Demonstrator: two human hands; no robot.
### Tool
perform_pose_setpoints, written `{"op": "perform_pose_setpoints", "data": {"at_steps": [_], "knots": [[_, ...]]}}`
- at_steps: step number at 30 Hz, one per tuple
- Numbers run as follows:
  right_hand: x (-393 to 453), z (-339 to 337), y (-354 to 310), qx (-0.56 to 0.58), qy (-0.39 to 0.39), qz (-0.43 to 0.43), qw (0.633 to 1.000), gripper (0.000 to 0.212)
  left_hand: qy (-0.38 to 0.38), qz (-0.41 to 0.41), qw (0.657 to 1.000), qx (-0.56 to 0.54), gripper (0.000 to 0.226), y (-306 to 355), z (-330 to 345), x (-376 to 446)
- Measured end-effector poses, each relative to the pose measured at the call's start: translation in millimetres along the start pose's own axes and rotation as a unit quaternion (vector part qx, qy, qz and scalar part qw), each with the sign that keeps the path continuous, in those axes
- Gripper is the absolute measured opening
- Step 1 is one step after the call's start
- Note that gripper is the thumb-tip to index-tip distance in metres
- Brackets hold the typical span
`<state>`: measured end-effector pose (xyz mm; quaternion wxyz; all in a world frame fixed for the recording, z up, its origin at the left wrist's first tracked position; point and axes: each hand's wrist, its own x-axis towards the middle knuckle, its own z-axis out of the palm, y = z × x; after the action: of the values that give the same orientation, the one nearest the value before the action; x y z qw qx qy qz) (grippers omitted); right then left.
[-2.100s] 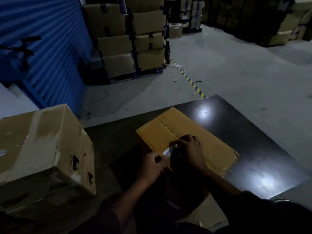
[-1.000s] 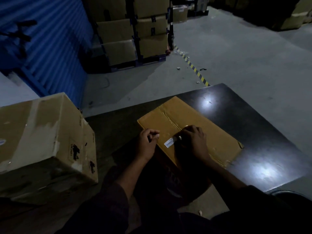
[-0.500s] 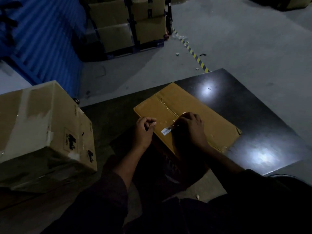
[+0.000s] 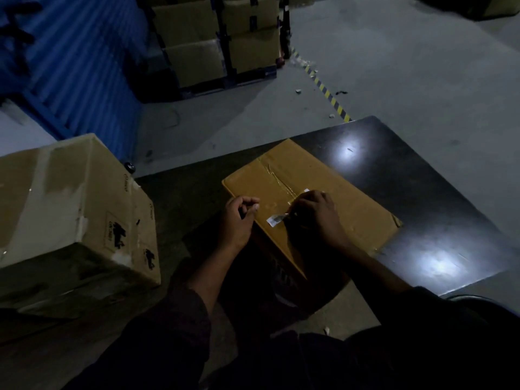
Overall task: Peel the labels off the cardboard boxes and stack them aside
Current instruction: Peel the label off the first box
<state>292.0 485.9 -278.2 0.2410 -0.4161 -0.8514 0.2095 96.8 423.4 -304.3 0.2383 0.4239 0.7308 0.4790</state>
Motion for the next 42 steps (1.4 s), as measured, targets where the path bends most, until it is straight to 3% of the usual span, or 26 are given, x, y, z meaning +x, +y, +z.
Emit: {"op": "perform_pose_setpoints", "data": {"at_steps": [8, 11, 21, 32, 42], "knots": [[6, 6, 10, 0.004, -0.008, -0.006, 1.0, 0.029, 0.013, 0.017, 1.0, -0.001, 0.01, -3, 3, 1], [6, 6, 11, 0.0, -0.02, -0.015, 1.0, 0.023, 0.012, 0.015, 1.0, 0.002, 0.009, -4, 2, 1], [6, 3, 11, 0.028, -0.011, -0.024, 0.999, 0.047, 0.016, 0.027, 0.999, 0.004, 0.01, -1, 2, 1], [7, 3, 16, 0.069, -0.018, -0.035, 0.997, 0.029, 0.011, 0.023, 1.0, -0.001, 0.009, -4, 1, 2], [8, 7, 12, 0.054, 0.01, -0.018, 0.998, 0.035, 0.02, 0.02, 1.0, -0.001, 0.009, -5, 3, 2]]}}
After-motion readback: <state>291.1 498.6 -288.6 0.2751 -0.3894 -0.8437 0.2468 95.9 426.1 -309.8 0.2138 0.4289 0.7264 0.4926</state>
